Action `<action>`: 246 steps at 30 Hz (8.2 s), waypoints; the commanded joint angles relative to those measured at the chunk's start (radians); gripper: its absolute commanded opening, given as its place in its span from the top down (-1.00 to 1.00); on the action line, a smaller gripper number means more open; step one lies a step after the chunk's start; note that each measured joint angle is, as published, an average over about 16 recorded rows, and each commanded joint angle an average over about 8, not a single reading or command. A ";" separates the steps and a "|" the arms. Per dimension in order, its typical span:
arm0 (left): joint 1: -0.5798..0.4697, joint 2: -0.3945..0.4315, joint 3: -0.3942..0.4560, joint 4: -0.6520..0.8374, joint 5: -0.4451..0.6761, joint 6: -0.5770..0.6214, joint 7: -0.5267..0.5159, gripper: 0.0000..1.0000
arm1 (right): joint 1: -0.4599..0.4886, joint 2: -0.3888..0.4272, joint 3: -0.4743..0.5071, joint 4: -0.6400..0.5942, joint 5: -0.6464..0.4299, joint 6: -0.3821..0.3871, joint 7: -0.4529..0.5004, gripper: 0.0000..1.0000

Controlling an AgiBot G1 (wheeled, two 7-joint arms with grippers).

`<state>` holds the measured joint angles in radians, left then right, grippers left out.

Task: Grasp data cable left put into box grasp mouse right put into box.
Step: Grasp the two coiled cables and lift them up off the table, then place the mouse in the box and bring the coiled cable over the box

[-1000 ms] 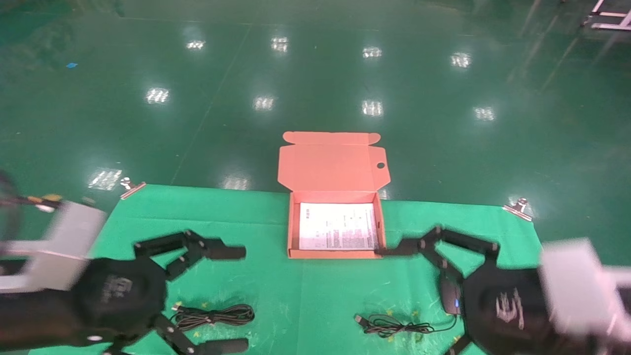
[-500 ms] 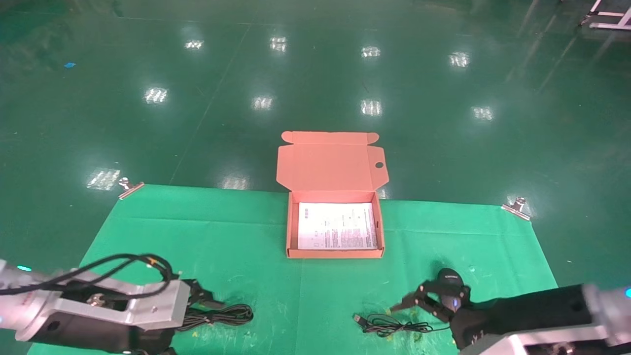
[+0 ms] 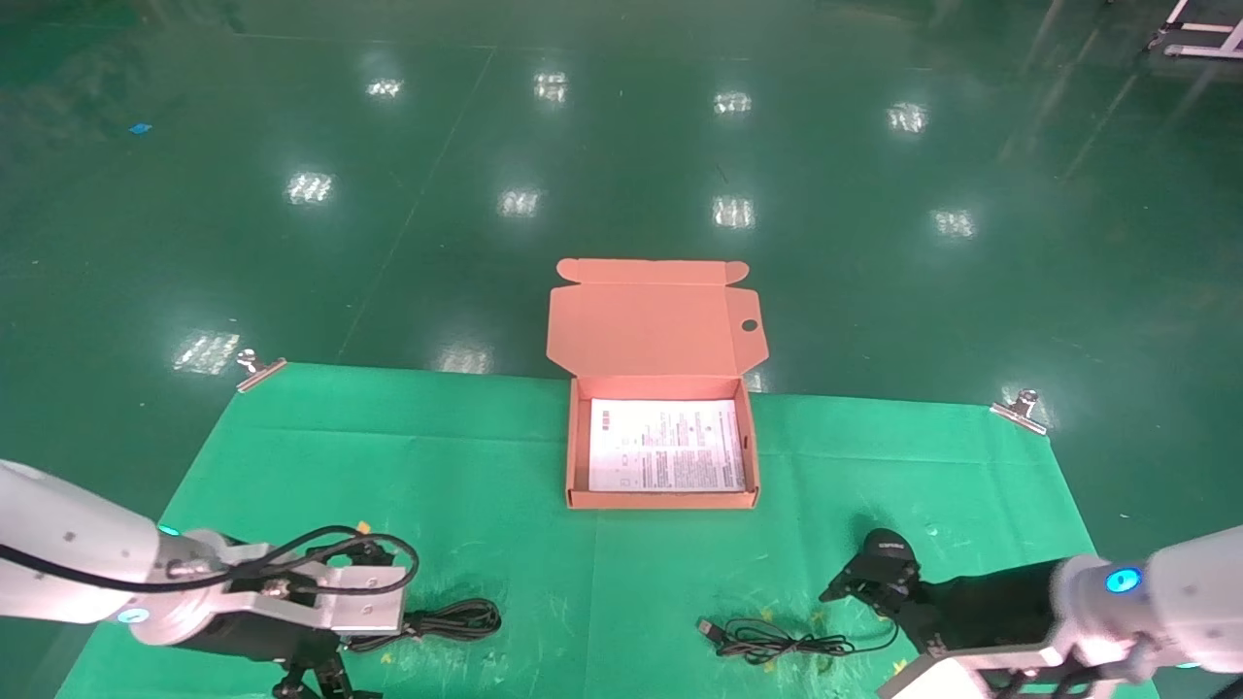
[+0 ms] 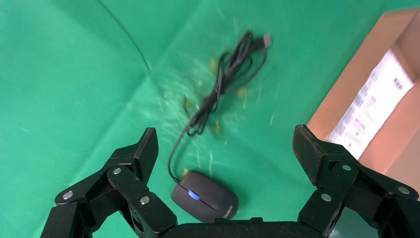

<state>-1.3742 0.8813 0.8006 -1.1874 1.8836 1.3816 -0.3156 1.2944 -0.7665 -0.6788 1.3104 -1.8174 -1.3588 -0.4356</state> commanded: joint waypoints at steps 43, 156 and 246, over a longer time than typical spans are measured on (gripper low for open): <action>-0.034 0.242 0.007 0.631 0.067 -0.267 0.146 0.97 | 0.044 -0.318 -0.057 -0.571 -0.200 0.249 0.094 0.92; -0.413 0.271 -0.023 0.332 0.344 -0.401 0.074 1.00 | 0.561 -0.543 0.208 -0.843 0.109 0.417 0.091 1.00; -0.171 0.489 0.163 0.615 -0.240 -0.684 0.636 1.00 | 0.380 -0.168 -0.249 -0.713 0.285 0.584 0.588 -1.00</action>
<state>-1.5473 1.3707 0.9621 -0.5712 1.6503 0.6933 0.3144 1.6736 -0.9394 -0.9283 0.5954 -1.5337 -0.7724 0.1538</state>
